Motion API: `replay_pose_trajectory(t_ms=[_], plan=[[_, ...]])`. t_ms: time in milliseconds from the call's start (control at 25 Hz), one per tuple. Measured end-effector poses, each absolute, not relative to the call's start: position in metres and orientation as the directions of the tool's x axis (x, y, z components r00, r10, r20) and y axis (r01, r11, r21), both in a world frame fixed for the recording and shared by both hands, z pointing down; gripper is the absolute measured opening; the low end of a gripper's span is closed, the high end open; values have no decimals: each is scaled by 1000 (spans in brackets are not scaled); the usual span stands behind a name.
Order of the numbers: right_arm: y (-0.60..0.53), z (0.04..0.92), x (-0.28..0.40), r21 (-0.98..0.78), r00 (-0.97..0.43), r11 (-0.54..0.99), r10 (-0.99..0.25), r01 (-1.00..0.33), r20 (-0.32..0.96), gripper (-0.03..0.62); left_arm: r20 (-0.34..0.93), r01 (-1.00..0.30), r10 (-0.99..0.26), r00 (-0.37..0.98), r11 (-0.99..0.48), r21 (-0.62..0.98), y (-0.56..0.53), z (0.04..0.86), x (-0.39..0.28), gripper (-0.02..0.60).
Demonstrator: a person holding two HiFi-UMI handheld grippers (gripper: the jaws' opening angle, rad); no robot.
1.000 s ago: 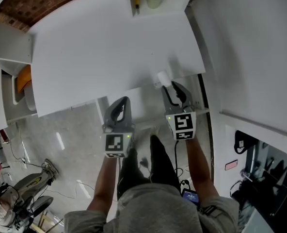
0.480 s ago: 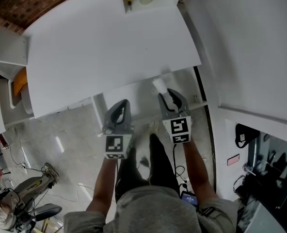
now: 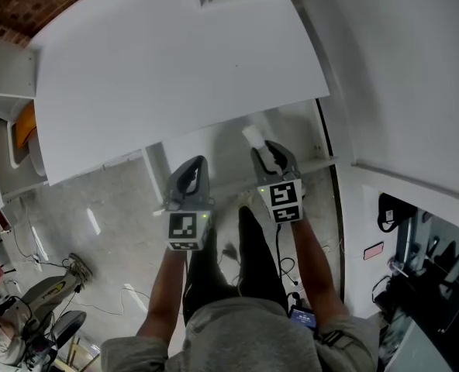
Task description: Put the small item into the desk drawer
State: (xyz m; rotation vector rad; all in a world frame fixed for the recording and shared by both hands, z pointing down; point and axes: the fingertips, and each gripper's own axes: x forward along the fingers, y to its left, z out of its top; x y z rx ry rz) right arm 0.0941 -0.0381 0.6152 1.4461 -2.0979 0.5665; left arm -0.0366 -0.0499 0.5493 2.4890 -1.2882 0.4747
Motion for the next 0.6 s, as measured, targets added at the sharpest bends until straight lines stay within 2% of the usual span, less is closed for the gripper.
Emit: replay_pose_trajectory(t_ms=[440,600], plan=[[-58,665,78,-66,-337,408,-641,-911,690,140,472,-838,-712,520,-533,117,-62,597,-48,12],[-59,679,72,-149,-386,413,-582,-898,716,140,482,-843,-711,511,-525,119,-64,606,-52,12]])
